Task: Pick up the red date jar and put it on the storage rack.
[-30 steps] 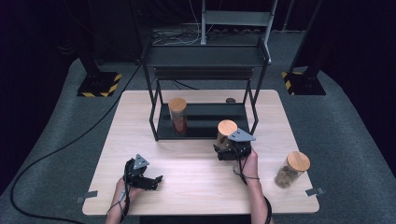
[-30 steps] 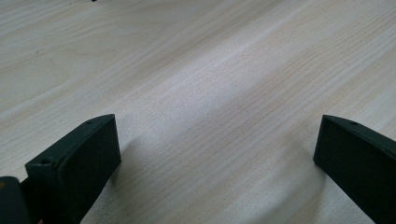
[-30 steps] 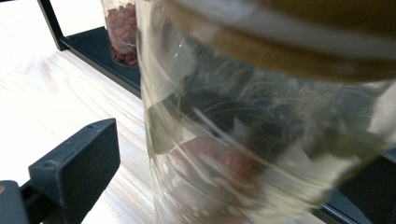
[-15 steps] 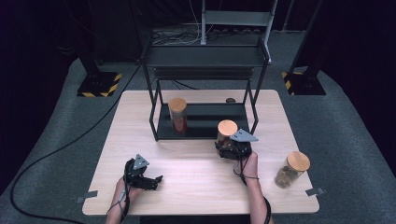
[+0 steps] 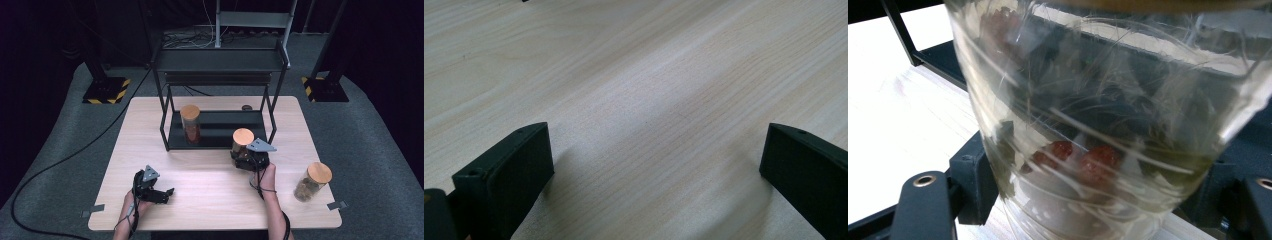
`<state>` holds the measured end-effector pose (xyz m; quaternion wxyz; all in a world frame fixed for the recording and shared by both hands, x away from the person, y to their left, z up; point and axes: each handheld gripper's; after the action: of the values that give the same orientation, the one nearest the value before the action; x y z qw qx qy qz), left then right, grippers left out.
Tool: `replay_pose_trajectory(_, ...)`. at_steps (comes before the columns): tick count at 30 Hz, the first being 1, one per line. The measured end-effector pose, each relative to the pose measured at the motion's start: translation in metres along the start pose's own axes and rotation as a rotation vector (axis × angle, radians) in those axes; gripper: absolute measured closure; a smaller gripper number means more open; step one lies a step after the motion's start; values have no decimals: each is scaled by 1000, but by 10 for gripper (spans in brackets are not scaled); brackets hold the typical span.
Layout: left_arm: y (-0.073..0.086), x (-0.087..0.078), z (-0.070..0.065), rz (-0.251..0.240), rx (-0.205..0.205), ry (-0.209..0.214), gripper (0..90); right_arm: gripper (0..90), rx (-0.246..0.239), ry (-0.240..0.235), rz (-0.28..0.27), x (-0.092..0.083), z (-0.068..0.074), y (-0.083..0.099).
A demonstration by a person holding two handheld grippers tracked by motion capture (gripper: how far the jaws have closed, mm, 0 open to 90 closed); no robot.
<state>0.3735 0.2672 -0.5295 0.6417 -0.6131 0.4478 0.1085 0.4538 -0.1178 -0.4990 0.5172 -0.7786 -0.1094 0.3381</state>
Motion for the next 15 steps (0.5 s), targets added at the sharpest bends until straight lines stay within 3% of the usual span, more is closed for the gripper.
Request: replay_pose_trajectory(15,0,0,0,0,0,0,0,242,-5,17,-16,-8,0,-6)
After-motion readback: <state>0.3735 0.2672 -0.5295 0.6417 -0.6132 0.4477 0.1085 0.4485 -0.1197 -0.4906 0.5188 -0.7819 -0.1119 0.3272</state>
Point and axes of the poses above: each handheld gripper's, and its own axes: x roughly forward along the jaws, y roughly out of its underside, z roughly to its left, and after that the axes turned 13 degrees about -x, right-handed
